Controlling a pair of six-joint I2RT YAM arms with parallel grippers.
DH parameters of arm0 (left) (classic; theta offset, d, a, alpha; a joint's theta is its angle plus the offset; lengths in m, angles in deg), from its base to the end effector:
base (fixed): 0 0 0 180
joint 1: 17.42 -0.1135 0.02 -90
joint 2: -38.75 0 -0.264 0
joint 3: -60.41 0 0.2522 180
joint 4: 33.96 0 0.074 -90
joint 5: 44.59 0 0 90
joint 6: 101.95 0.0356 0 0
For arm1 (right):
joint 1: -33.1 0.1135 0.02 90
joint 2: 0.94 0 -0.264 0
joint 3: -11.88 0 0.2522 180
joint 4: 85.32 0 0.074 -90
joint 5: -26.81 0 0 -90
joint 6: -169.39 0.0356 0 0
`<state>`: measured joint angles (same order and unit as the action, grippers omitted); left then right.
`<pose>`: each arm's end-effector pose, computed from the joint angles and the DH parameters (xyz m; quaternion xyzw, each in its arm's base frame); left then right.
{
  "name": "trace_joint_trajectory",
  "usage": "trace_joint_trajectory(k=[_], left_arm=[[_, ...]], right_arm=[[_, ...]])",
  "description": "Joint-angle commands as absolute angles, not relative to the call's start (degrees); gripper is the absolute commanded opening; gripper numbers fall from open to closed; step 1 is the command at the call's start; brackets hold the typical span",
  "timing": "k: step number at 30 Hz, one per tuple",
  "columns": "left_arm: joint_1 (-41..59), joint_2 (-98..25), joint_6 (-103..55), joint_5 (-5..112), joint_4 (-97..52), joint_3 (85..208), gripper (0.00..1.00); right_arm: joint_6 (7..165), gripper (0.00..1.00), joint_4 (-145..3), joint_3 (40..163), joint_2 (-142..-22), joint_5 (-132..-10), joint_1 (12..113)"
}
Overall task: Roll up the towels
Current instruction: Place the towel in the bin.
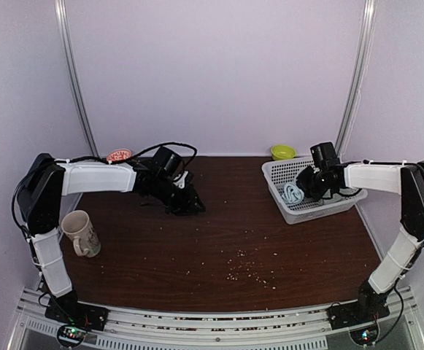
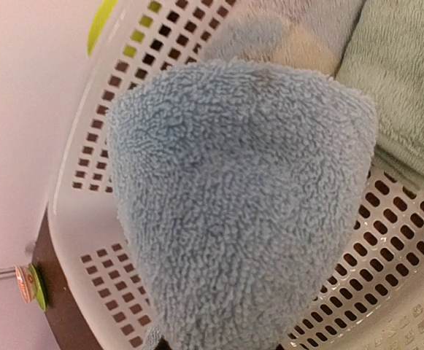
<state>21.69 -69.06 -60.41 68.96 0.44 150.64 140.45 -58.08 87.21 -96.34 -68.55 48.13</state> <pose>0.3067 -0.2677 0.2047 -0.0092 0.9279 -0.3599 0.0967 0.3429 0.0955 0.2093 0.3481 0.8630 0.2584 0.2595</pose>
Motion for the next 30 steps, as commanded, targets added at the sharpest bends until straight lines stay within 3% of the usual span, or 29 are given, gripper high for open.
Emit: trace_joint_trajectory(k=[1,21,30], left_arm=[[22.1,-69.9,-61.2,70.5,-1.1,150.1,0.26],[23.0,-71.3,-62.1,70.0,0.2,151.7,0.26],[23.0,-71.8,-62.0,70.1,0.6,152.0,0.26]], right_arm=[[145.0,0.0,-64.9,89.9,-94.6,-61.1,47.9],[148.5,0.0,-75.4,98.1,-109.0,-58.3,49.7],[147.5,0.0,-77.7,99.2,-104.7,-57.0,50.8]])
